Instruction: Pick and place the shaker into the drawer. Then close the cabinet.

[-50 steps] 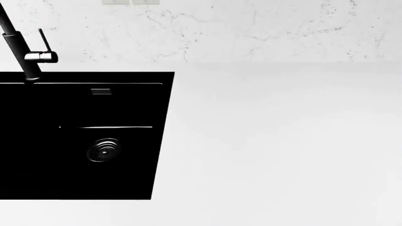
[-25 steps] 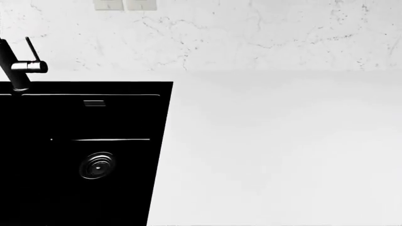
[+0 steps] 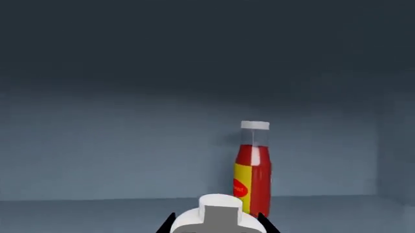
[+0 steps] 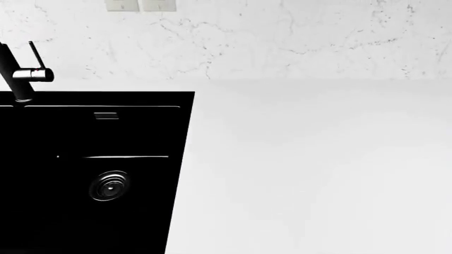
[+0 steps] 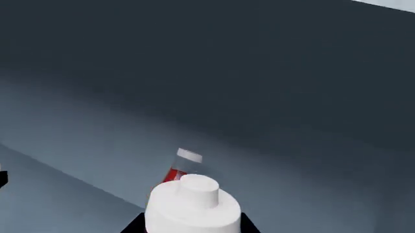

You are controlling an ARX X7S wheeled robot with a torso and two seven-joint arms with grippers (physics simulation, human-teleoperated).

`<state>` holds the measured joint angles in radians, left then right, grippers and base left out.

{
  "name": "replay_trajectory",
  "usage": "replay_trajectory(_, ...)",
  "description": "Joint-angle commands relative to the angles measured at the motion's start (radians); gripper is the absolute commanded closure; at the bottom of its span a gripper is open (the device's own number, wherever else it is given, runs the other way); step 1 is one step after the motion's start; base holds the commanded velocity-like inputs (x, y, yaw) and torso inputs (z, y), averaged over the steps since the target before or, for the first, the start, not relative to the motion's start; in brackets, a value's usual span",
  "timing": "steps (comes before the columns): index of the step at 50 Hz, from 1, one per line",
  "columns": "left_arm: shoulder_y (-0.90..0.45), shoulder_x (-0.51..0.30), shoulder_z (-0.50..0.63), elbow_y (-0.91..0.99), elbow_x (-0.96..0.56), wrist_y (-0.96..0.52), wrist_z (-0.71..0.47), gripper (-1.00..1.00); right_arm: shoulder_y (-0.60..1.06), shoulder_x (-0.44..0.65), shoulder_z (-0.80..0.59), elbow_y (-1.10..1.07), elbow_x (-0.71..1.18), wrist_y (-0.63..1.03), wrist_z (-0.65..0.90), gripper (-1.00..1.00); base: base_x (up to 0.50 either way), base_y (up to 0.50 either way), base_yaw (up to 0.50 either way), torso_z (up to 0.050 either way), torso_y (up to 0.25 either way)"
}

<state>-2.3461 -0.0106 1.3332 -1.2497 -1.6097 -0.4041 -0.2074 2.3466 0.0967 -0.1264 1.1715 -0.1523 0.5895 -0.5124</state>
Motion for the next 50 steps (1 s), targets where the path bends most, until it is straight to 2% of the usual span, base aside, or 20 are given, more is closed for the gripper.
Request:
replay_trajectory(1, -0.01, 0.01, -1.009, 0.235, 0.904, -0.22, -0.005, 1.0, 0.01, -0.063, 0.099, -0.27, -0.168, -0.081, -0.085, 1.0, 0.0, 0.0, 0.0, 0.0, 0.0)
replay_trajectory(3, -0.01, 0.01, -1.306, 0.263, 0.936, -0.237, -0.009, 1.0, 0.01, -0.071, 0.1, -0.298, -0.179, -0.073, -0.096, 1.0, 0.0, 0.0, 0.0, 0.0, 0.0)
replay_trajectory(7, -0.01, 0.01, -1.335, 0.284, 0.958, -0.257, -0.009, 1.0, 0.01, -0.083, 0.1, -0.321, -0.193, -0.062, -0.113, 1.0, -0.06, 0.0, 0.0, 0.0, 0.0)
replay_trajectory(15, -0.01, 0.01, -1.336, 0.284, 0.955, -0.275, -0.006, 1.0, 0.01, -0.087, 0.101, -0.305, -0.181, -0.063, -0.1, 1.0, -0.5, 0.0, 0.0, 0.0, 0.0)
replay_trajectory(29, -0.01, 0.01, -1.215, 0.219, 0.84, -0.226, -0.008, 1.0, 0.01, -0.062, 0.105, -0.255, -0.123, -0.088, -0.063, 1.0, -0.5, 0.0, 0.0, 0.0, 0.0)
replay_trajectory(50, -0.01, 0.01, -1.19, 0.18, 0.781, -0.238, 0.007, 1.0, 0.01, -0.055, 0.104, -0.244, -0.119, -0.069, -0.047, 1.0, -0.5, 0.0, 0.0, 0.0, 0.0)
